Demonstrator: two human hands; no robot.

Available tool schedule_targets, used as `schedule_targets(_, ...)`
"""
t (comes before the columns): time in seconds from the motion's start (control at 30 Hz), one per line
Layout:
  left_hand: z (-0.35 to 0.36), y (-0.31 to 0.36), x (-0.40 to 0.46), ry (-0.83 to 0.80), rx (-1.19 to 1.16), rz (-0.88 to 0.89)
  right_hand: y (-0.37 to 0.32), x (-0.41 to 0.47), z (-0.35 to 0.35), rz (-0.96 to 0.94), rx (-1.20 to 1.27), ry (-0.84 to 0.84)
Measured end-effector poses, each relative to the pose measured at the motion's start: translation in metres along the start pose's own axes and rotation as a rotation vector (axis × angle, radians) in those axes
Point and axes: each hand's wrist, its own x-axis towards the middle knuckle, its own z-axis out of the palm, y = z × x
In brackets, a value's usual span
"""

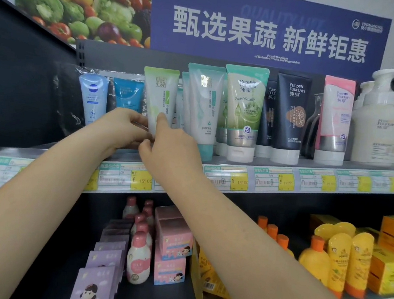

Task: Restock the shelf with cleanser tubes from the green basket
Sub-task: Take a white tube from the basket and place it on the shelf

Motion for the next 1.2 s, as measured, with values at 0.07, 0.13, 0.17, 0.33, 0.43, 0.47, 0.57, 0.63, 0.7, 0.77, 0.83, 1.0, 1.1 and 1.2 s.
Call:
schedule_targets(0.07, 0.001, 0.0, -0.001, 0.004, -0.005, 0.001, 0.0, 0.0, 0.0, 0.005, -0.001, -0.001)
schedule_targets(0.13, 0.002, 0.001, -0.002, 0.008, -0.012, 0.005, 0.0, 0.0, 0.0, 0.01, -0.002, -0.005)
schedule_targets(0.17, 0.002, 0.001, -0.002, 0.012, -0.015, 0.007, -0.001, 0.0, 0.0, 0.013, -0.002, -0.006)
schedule_targets(0.33, 0.004, 0.003, -0.002, 0.049, -0.042, 0.002, -0.003, -0.002, -0.002, 0.033, 0.002, 0.013)
schedule_targets(0.43, 0.004, 0.002, 0.002, 0.102, -0.098, -0.038, -0.004, -0.002, 0.0, 0.049, -0.007, 0.035)
schedule_targets(0.47, 0.003, 0.001, 0.003, 0.13, -0.101, -0.035, -0.004, -0.003, 0.001, 0.048, -0.008, 0.043)
schedule_targets(0.57, 0.002, -0.002, 0.002, 0.281, 0.065, 0.072, -0.003, -0.002, 0.004, 0.032, -0.009, 0.054)
schedule_targets(0.63, 0.006, -0.001, -0.004, 0.38, 0.292, 0.192, -0.003, -0.002, 0.004, 0.022, 0.002, 0.056)
schedule_targets(0.7, 0.012, 0.0, -0.013, 0.448, 0.402, 0.316, -0.004, -0.002, 0.004, -0.001, 0.005, 0.054)
schedule_targets(0.77, 0.016, -0.001, -0.02, 0.47, 0.419, 0.412, -0.004, -0.003, 0.003, -0.043, -0.006, 0.064)
schedule_targets(0.83, 0.017, -0.005, -0.028, 0.467, 0.453, 0.501, -0.004, -0.006, 0.004, -0.12, -0.024, 0.163)
schedule_targets(1.0, 0.033, -0.025, -0.07, 0.475, 0.624, 0.646, 0.0, -0.035, 0.01, -0.172, -0.185, 0.395)
schedule_targets(1.1, 0.051, -0.049, -0.1, 0.431, 0.73, 0.716, 0.015, -0.076, 0.024, -0.238, -0.213, 0.488)
schedule_targets(1.2, 0.075, -0.08, -0.129, 0.372, 0.799, 0.691, 0.031, -0.128, 0.038, -0.207, -0.278, 0.38)
